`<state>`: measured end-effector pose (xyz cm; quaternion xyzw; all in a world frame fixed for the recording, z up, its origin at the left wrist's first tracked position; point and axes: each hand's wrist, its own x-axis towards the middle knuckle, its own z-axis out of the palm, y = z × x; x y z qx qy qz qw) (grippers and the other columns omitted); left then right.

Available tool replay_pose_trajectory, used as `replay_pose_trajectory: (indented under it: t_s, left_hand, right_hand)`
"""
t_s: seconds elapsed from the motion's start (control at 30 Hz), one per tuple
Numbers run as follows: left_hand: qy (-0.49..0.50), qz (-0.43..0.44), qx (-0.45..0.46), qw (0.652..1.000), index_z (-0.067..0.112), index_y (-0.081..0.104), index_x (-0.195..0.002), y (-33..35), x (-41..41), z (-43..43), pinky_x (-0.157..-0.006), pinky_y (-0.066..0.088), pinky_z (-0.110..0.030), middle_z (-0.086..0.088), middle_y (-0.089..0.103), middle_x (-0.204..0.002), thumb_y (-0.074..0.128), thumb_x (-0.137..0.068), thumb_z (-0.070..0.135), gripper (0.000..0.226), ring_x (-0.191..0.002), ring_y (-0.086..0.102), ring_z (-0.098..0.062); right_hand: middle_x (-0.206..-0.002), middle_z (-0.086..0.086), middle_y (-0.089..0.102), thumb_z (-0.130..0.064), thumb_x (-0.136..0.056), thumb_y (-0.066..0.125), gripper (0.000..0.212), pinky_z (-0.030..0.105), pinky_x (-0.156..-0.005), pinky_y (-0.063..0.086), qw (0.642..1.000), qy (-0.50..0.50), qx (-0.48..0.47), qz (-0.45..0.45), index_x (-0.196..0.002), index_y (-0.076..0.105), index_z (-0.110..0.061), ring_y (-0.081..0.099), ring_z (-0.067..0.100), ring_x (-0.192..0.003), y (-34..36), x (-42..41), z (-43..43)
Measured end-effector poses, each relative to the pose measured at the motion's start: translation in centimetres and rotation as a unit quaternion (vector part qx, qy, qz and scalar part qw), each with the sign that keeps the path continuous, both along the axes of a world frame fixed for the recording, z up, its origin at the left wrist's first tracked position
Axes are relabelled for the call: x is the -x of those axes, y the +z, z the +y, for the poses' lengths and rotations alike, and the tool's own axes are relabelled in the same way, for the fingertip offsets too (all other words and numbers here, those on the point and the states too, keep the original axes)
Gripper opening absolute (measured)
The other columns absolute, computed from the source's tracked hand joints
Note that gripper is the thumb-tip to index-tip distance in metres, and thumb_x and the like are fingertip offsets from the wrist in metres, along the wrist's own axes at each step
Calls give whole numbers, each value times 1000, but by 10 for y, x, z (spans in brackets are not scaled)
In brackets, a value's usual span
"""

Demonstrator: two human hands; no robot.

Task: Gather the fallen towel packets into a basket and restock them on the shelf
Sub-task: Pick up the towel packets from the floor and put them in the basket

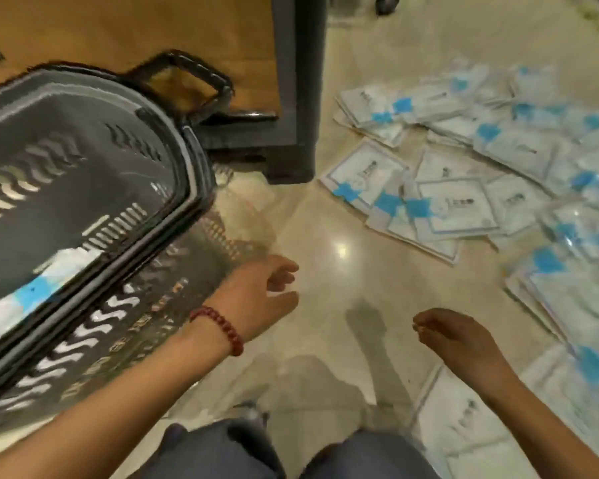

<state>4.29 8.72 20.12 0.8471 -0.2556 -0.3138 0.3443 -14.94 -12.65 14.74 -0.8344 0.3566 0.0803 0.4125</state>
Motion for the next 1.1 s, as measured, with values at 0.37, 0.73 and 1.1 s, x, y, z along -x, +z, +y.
replay_pose_trajectory:
  t_s: [0.37,0.73,1.1]
  left_hand:
    - [-205,96,-198,954,18,59,-113,-224,92,-66,-91,48,-30,-1,62,-110,63,-86,16,28,-102,59,-16]
    - [-427,28,-212,878,17,57,-118,-245,191,-120,-93,47,-27,1,63,-113,61,-86,17,32,-104,59,-14]
    - [-384,63,-132,912,24,49,-126,-249,167,-71,-94,44,-23,7,54,-129,75,-75,22,57,-112,52,-6]
  right_hand:
    - [-97,-7,63,-16,-89,56,17,14,-65,37,960,-263,-49,85,-104,63,-21,60,10,-90,-194,158,80]
    - [-156,21,5,-56,-82,57,95,41,-116,14,930,-195,129,283,-150,12,-9,7,34,-145,-229,239,121]
    - [-76,7,60,-6,-92,42,20,27,-59,33,943,-238,171,160,-74,44,-14,58,24,-72,-181,193,91]
